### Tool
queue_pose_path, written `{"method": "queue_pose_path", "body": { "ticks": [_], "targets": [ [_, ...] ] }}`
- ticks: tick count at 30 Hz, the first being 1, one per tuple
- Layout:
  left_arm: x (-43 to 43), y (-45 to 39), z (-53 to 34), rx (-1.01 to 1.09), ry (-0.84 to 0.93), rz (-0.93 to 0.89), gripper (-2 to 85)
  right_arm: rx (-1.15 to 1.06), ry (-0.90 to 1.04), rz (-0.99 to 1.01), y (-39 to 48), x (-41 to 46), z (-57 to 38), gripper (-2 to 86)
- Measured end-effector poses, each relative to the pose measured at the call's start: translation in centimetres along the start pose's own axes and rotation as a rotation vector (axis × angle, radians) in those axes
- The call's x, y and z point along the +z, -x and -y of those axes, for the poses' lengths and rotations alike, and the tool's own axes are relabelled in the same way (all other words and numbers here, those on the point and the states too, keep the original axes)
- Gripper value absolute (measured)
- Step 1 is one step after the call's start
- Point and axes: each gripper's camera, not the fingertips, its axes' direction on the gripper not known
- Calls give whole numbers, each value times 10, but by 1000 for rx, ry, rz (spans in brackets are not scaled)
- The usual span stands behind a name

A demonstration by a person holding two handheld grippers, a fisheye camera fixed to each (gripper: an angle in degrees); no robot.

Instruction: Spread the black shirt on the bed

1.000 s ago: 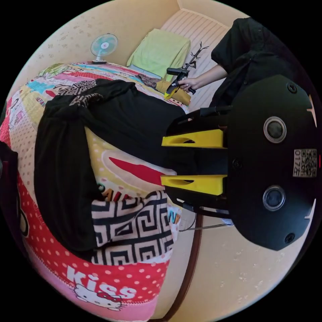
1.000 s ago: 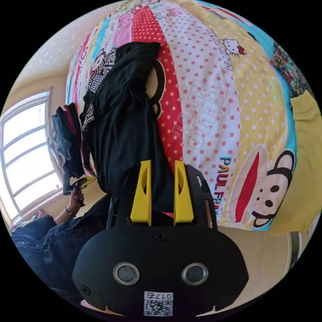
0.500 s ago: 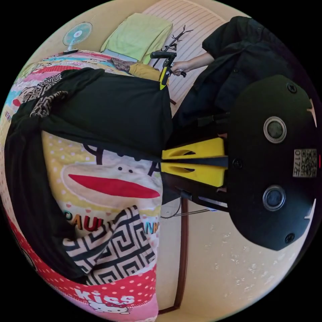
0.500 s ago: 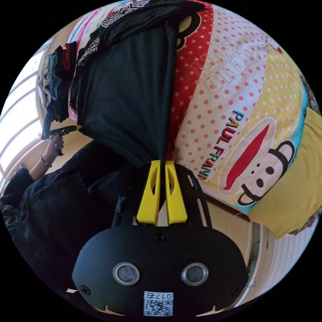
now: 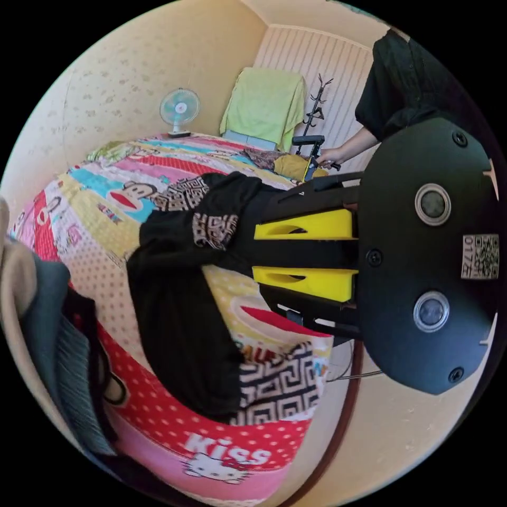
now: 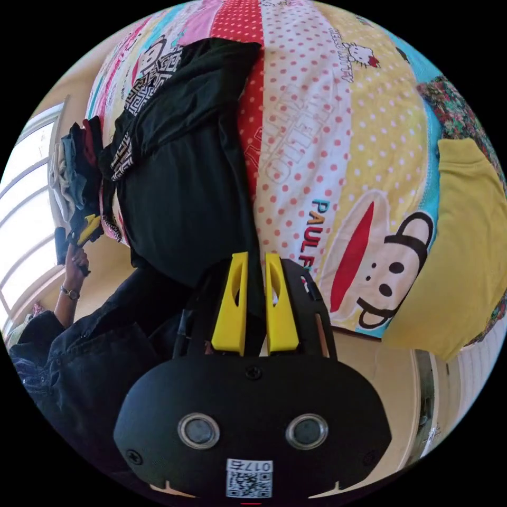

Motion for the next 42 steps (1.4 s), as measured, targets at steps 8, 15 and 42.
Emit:
{"method": "queue_pose_path", "body": {
  "ticks": [8,15,42],
  "targets": [
    [60,-64,99,326,210,157,84,-156,-200,-40,54,-66,82,75],
    [109,-51,93,380,324,324,64,-251,-206,-222,79,-63,124,68],
    [-40,16,58,60,63,108,99,-210,-81,-337,59,-77,142,19]
  ]
}}
